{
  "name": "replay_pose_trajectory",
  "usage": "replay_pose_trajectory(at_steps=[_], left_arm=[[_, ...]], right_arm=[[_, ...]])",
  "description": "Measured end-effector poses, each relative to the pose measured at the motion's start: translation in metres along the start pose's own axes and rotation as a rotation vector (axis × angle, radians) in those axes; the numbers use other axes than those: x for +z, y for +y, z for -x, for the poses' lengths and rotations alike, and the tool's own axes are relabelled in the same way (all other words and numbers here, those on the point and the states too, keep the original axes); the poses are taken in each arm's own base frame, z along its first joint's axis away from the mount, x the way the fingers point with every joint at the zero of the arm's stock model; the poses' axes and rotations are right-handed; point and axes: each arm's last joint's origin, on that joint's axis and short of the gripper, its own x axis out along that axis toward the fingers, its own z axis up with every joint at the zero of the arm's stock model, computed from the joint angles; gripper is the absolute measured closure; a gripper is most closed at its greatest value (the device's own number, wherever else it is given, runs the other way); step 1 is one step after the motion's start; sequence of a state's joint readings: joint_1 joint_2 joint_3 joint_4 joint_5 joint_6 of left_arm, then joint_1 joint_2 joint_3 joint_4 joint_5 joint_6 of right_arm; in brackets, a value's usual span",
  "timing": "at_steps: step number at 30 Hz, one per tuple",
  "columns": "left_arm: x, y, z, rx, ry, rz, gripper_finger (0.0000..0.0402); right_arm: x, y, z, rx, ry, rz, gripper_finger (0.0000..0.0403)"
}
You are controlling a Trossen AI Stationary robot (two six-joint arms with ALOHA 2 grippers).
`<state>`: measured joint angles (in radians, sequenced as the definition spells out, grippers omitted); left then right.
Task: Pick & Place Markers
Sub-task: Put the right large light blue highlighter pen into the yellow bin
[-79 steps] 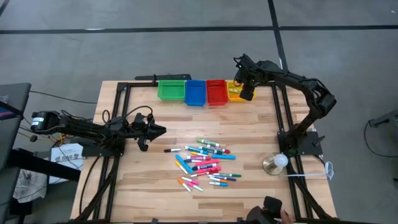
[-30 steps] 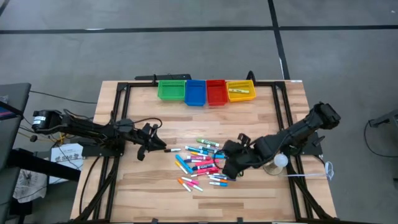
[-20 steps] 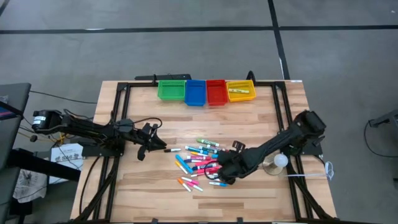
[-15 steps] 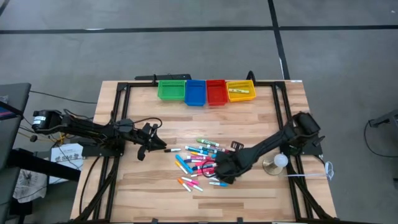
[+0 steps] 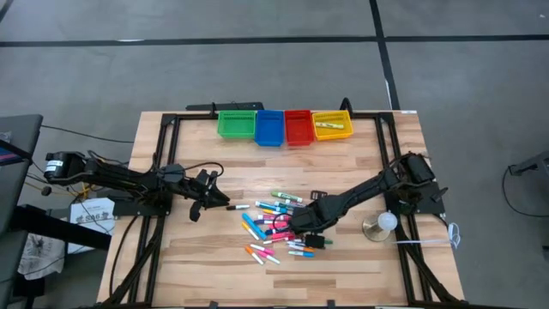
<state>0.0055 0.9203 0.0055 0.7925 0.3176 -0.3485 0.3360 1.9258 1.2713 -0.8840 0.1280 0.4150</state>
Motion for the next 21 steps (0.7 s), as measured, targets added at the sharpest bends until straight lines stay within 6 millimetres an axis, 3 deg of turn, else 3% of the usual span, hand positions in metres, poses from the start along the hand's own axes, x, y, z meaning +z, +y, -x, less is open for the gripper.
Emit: replay_pose_trajectory(at_steps=[13,21], left_arm=[[0.0,0.0,0.0,0.0,0.0,0.011,0.0335],[0.0,0.0,0.0,0.0,0.0,0.03,0.0335]], right_arm=[[0.005,-0.008,-0.006,0.029,0.015,0.019,0.0305],[0.006,-0.007,0.006,0.046,0.024,0.029,0.0305]])
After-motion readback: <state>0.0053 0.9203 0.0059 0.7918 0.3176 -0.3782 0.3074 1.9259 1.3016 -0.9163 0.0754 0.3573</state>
